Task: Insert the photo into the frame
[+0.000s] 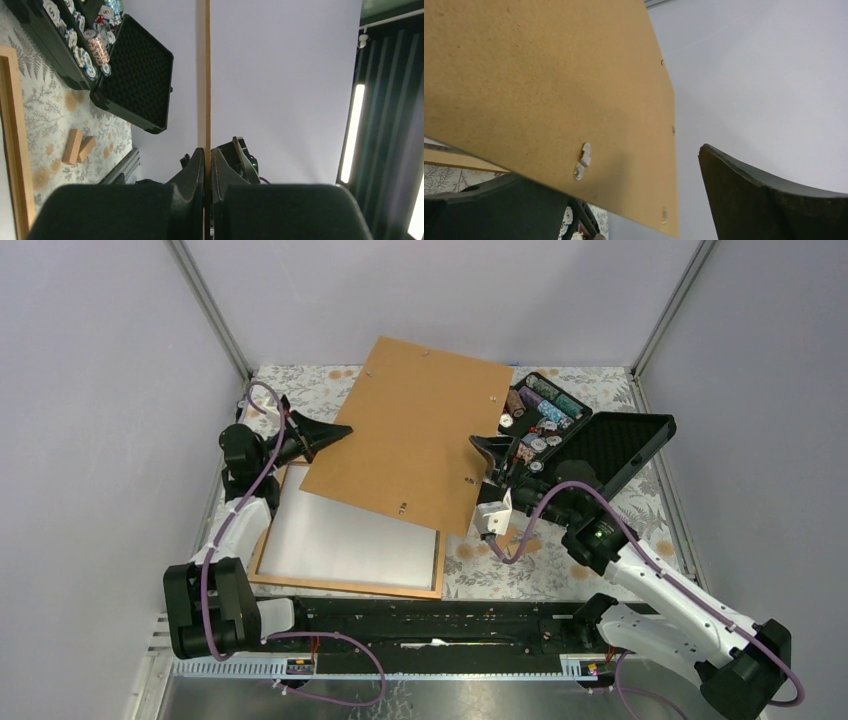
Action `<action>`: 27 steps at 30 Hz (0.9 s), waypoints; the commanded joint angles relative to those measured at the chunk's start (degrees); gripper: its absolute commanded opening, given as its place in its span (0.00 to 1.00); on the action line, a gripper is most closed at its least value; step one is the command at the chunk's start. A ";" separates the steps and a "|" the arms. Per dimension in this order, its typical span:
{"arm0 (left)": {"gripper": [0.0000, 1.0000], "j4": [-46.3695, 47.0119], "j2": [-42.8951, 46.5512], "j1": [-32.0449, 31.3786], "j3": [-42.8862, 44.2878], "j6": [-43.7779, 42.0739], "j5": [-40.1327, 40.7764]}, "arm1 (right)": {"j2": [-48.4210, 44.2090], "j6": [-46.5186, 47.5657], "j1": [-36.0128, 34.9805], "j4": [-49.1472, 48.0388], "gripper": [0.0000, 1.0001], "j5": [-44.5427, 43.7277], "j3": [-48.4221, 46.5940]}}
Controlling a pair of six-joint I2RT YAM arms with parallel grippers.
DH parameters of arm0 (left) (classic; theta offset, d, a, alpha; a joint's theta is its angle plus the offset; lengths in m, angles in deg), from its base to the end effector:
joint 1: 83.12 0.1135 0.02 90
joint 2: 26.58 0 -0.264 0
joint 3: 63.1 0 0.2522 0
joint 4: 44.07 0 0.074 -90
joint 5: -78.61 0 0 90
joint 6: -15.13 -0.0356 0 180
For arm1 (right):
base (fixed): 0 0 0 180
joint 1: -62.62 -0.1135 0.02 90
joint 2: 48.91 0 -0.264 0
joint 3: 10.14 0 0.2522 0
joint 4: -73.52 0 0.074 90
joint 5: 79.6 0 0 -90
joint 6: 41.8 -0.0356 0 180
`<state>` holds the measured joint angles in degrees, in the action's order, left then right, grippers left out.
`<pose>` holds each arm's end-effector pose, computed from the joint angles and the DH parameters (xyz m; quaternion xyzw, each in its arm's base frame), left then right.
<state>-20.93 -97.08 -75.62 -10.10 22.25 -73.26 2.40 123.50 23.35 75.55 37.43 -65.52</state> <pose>0.2646 0.0032 0.2954 -0.2229 0.6536 -0.6928 0.2077 0.1540 0.1468 0.3412 -0.6590 0.2234 -0.0621 0.7155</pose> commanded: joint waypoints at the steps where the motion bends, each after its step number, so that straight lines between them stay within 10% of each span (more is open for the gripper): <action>1: 0.00 7.57 -0.89 0.90 6.14 -4.85 1.29 | -3.02 -5.40 0.01 -5.11 1.00 -0.70 0.98; 12: 0.00 4.97 -3.67 5.76 14.15 -12.76 3.66 | -6.84 -26.05 -0.07 -3.82 1.00 -0.69 12.10; 23: 0.00 23.97 -4.71 7.92 9.08 -3.09 7.61 | 4.30 -102.87 -0.03 -15.41 1.00 -17.86 10.31; 27: 0.00 39.51 -7.64 7.90 5.44 7.19 12.56 | 9.57 -126.14 -0.21 -39.15 1.00 -14.68 15.79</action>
<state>-3.88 -102.96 -68.14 -2.62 17.84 -67.71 8.41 29.76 23.37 59.92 23.90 -51.82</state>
